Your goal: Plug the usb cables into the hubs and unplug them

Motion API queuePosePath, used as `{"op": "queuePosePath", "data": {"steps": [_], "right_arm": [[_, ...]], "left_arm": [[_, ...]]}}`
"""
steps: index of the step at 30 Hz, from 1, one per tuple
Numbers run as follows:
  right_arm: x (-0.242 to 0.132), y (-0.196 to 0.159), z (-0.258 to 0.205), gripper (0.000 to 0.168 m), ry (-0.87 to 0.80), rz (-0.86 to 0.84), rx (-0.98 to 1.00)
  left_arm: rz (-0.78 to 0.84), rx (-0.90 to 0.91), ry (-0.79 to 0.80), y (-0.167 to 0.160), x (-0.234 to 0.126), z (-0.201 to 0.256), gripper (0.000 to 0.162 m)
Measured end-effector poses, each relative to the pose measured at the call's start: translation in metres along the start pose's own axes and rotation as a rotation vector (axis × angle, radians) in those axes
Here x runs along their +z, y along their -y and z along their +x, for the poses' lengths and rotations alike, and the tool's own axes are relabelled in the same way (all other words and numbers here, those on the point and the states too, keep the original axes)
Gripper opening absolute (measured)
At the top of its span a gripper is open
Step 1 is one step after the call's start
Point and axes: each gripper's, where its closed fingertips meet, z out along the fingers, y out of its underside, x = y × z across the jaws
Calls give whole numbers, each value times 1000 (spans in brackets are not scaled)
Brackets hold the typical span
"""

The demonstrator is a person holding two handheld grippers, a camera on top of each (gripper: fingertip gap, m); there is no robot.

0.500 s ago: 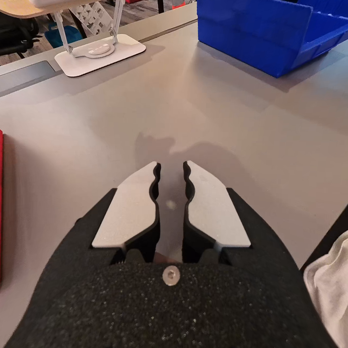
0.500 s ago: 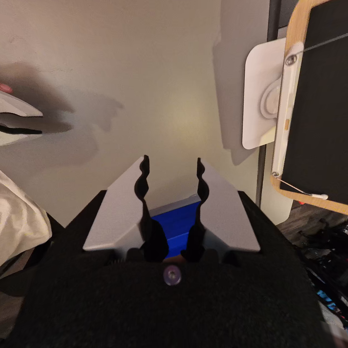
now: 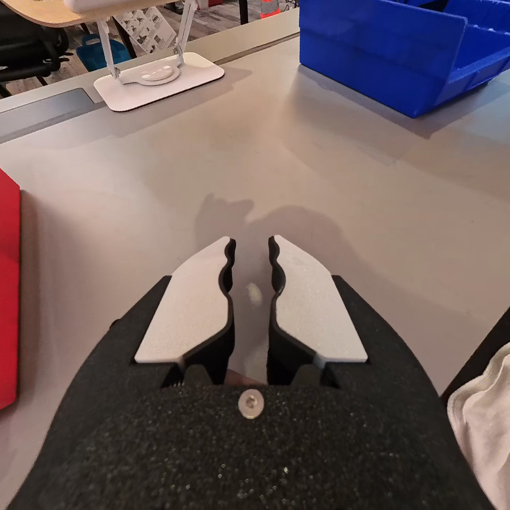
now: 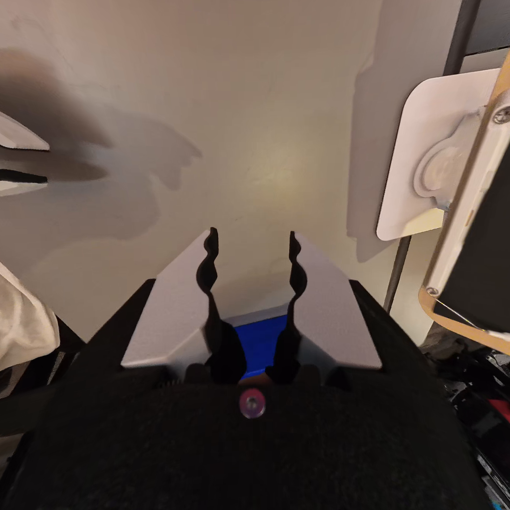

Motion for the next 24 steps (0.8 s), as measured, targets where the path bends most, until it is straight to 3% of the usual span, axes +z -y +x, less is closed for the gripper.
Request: {"op": "queuePosePath", "data": {"steps": [6, 10, 13, 16, 19, 24], "right_arm": [[11, 9, -6, 50, 43, 156, 27], [-7, 16, -9, 50, -26, 436, 47], [-25, -4, -6, 50, -175, 661, 150], [-33, -62, -10, 51, -360, 819, 304], [-29, -144, -18, 50, -507, 957, 582], [-1, -263, -53, 54, -570, 1125, 1028]], "left_arm": [[-6, 18, -13, 0, 2, 6, 24], [4, 17, 1, 3, 0, 5, 24], [26, -12, 22, 7, -4, -2, 24], [47, -68, 50, 10, -10, -12, 24], [78, -82, 113, 11, -25, -24, 25], [102, -115, 229, 2, -59, -44, 26]]}}
